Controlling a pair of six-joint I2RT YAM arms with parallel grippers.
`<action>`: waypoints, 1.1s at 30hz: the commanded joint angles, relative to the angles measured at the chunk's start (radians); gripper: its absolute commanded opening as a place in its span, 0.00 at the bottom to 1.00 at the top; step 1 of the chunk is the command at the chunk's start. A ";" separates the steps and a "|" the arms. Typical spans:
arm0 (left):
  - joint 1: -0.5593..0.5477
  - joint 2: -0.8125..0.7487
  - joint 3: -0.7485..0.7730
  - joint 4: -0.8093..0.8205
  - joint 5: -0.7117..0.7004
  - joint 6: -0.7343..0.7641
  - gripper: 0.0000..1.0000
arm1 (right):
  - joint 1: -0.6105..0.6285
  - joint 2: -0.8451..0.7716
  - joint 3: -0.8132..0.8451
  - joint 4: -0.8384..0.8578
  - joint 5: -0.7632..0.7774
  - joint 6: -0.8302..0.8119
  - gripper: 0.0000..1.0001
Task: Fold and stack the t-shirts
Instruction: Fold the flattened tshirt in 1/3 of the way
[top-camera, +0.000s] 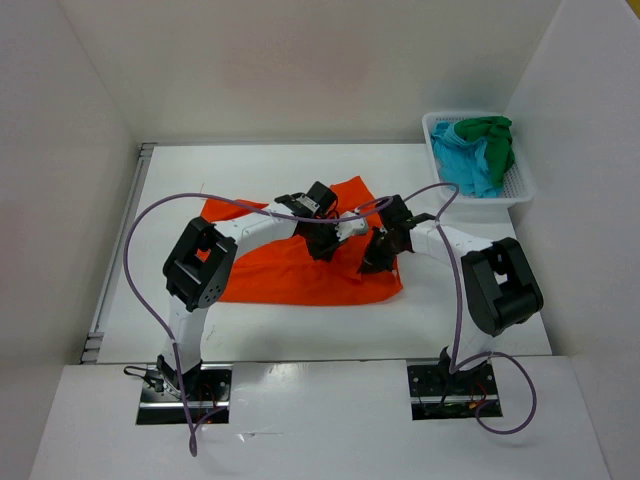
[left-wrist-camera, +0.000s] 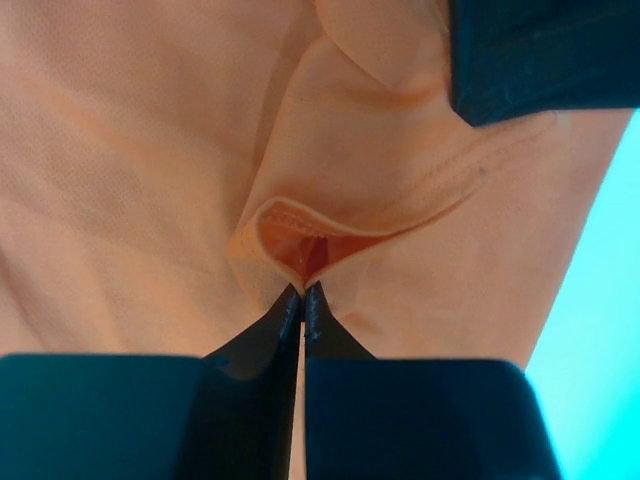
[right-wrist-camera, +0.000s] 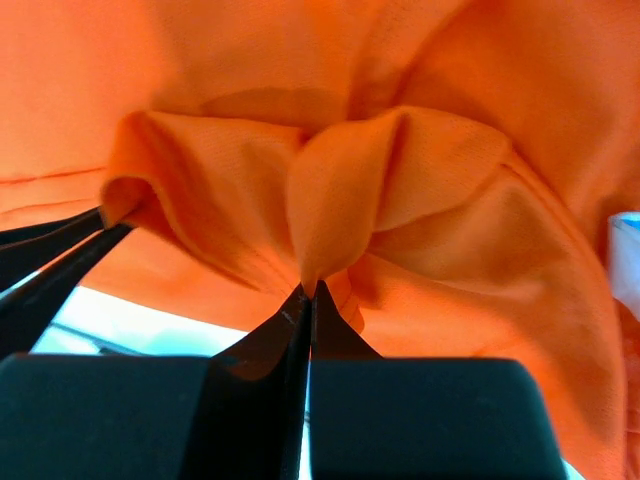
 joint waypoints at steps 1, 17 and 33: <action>0.005 0.011 -0.001 0.041 -0.007 -0.022 0.00 | -0.033 0.023 0.057 0.040 -0.045 0.001 0.00; 0.115 0.065 0.053 0.003 -0.039 -0.086 0.00 | -0.231 0.228 0.141 0.258 -0.306 0.076 0.26; 0.158 0.032 0.113 -0.009 -0.144 -0.140 0.67 | -0.176 -0.046 0.188 0.113 0.015 -0.103 0.40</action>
